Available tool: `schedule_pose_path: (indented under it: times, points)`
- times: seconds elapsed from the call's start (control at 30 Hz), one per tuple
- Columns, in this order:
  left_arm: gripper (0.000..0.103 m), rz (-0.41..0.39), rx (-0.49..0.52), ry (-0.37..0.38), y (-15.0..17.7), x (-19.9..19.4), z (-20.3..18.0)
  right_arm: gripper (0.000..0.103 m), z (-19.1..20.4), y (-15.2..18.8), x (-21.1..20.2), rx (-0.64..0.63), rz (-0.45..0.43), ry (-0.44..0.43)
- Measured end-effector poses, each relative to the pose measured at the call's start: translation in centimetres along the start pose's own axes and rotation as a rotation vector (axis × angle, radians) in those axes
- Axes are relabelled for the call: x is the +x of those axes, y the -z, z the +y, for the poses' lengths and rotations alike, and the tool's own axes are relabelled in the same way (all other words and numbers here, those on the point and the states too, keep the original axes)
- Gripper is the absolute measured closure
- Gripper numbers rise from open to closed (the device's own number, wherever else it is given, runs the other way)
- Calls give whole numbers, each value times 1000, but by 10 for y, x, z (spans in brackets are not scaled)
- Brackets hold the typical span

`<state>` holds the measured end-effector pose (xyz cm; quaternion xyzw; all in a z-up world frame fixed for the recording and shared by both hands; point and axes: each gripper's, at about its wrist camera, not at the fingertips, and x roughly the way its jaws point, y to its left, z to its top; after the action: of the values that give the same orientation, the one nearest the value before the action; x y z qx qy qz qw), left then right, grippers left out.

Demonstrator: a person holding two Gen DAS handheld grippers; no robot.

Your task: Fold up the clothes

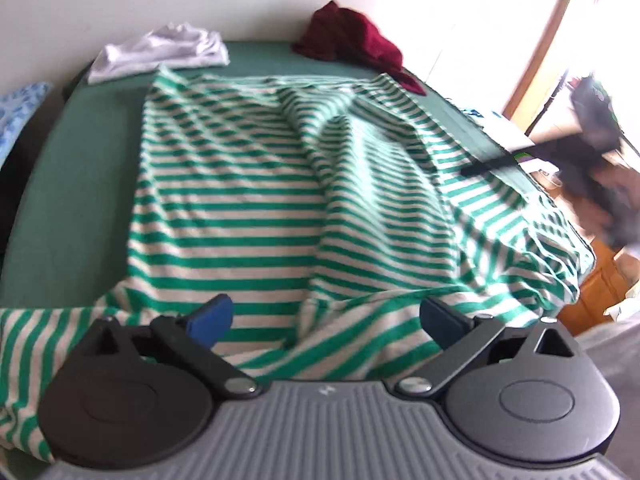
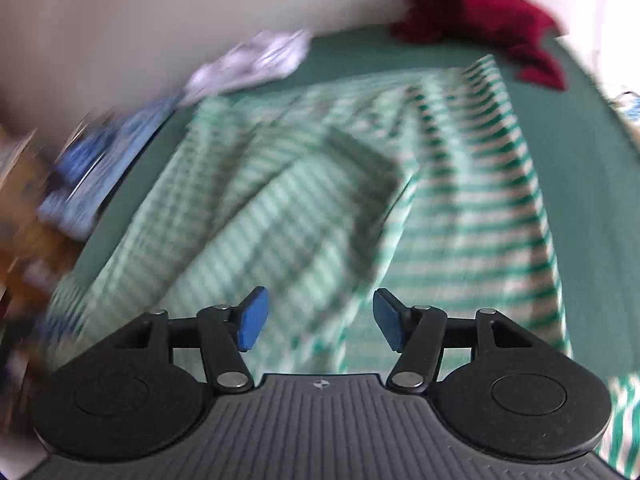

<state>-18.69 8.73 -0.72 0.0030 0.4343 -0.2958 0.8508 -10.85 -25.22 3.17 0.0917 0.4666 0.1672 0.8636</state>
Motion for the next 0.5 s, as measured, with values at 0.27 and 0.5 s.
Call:
schedule_pose_path:
  times: [0.27,0.5]
  points:
    - [2,168,51,193,21,6,8,38,-1,76,-25,-2,148,20]
    - [55,229,25,312,30,-7,24,92,8,100,-33,81,-16,178]
